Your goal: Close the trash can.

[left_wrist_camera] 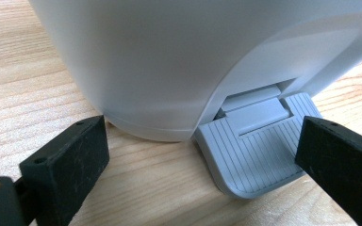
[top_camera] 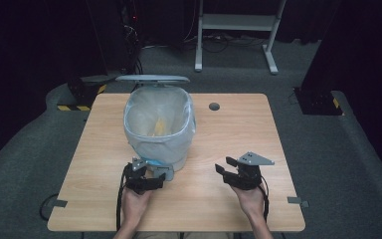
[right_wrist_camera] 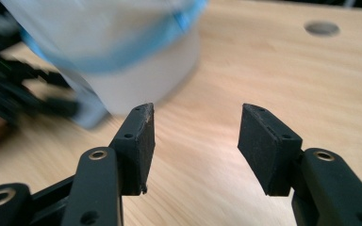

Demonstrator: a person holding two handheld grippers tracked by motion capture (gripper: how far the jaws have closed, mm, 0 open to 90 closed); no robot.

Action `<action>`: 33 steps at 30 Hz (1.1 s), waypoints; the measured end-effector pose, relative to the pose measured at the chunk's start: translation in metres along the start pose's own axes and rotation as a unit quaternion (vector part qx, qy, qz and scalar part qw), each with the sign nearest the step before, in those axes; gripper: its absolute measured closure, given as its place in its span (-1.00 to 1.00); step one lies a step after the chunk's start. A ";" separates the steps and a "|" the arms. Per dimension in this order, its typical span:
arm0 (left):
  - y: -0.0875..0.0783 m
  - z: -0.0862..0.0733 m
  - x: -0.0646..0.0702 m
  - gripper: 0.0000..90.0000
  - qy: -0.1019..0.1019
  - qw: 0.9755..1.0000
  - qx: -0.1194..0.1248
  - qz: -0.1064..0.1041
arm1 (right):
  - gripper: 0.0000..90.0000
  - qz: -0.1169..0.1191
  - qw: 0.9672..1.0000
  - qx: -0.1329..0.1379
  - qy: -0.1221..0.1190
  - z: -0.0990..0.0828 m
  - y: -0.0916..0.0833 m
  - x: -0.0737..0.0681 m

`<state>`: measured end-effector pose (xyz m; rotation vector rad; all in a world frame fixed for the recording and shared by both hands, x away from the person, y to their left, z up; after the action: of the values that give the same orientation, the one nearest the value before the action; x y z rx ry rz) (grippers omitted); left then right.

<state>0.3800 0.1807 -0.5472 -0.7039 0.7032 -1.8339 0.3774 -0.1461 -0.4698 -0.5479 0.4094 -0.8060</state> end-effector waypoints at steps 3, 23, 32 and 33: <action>0.000 0.000 0.000 -0.92 0.000 1.000 0.000 0.000 | 0.02 -0.017 1.000 -0.018 0.007 -0.020 0.010 0.006; -0.012 -0.002 -0.005 -0.94 -0.016 0.999 0.027 -0.035 | -0.20 -0.105 0.989 -0.107 -0.007 -0.058 0.043 0.019; -0.025 -0.009 -0.025 -0.88 -0.022 0.999 0.016 -0.022 | -0.22 -0.105 0.989 -0.108 -0.003 -0.058 0.043 0.019; -0.027 -0.011 -0.029 -0.88 -0.016 1.000 0.011 -0.005 | -0.21 -0.105 0.989 -0.108 -0.003 -0.058 0.043 0.019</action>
<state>0.3656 0.2184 -0.5390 -0.7223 0.6575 -1.8336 0.3820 -0.1535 -0.5443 -0.8046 0.4403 -0.9688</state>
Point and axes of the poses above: each handheld gripper's, and its own axes: y roughly forward along the jaws, z roughly out of its top, x roughly to its right, the point moved 3 cm from there along y, roughly forward along the jaws, and after that the axes turned 7 degrees about -x, right-handed, at the moved point
